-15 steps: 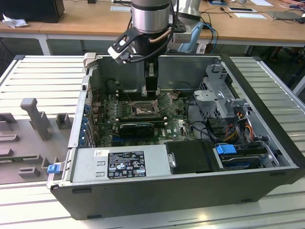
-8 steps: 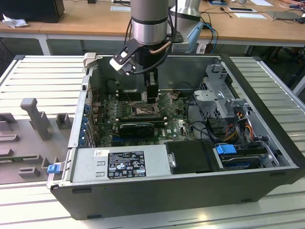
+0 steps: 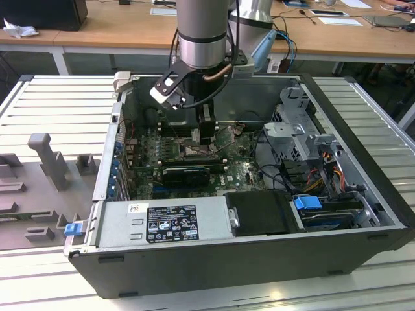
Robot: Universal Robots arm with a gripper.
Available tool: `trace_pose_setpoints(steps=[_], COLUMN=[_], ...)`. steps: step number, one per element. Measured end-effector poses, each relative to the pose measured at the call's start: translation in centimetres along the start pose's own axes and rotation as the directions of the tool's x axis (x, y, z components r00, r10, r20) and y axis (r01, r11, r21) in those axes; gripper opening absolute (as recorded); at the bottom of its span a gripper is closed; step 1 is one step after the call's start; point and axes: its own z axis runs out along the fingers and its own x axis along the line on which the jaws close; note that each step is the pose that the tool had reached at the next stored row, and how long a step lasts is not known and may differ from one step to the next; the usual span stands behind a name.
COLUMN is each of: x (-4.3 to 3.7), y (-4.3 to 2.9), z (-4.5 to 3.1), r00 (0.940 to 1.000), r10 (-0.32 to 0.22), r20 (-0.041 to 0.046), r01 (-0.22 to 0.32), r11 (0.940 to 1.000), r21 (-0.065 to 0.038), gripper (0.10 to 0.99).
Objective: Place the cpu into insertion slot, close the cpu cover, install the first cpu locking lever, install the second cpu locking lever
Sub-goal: 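Place the cpu into insertion slot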
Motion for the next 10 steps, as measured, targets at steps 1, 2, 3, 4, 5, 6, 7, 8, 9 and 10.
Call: trace_pose_setpoints(steps=[1, 2, 3, 4, 5, 6, 7, 8, 9, 10], x=[0.0, 0.0, 0.0, 0.01, 0.01, 0.01, 0.01, 0.03, 0.08, 0.16], y=[-0.01, -0.03, -0.09, -0.15, -0.21, -0.27, -0.35, -0.41, -0.46, -0.48], z=[0.02, 0.02, 0.03, 0.04, 0.07, 0.09, 0.13, 0.17, 0.23, 0.32], r00=[1.0, 1.0, 1.0, 1.0, 1.0, 1.0, 1.0, 1.0, 1.0, 1.0], r10=[0.0, 0.0, 0.0, 0.0, 0.0, 0.0, 0.0, 0.0, 0.0, 0.0], r20=[0.0, -0.0001, -0.0001, -0.0003, -0.0004, -0.0005, -0.0003, -0.0003, -0.0002, -0.0002], r01=[0.0, 0.0, 0.0, 0.0, 0.0, 0.0, 0.0, 0.0, 0.0, 0.0], r11=[1.0, 1.0, 1.0, 1.0, 1.0, 1.0, 1.0, 1.0, 1.0, 1.0], r21=[0.0, 0.0, 0.0, 0.0, 0.0, 0.0, 0.0, 0.0, 0.0, 0.0], gripper=[0.525, 0.525, 0.525, 0.525, 0.525, 0.525, 0.525, 0.525, 0.525, 0.525])
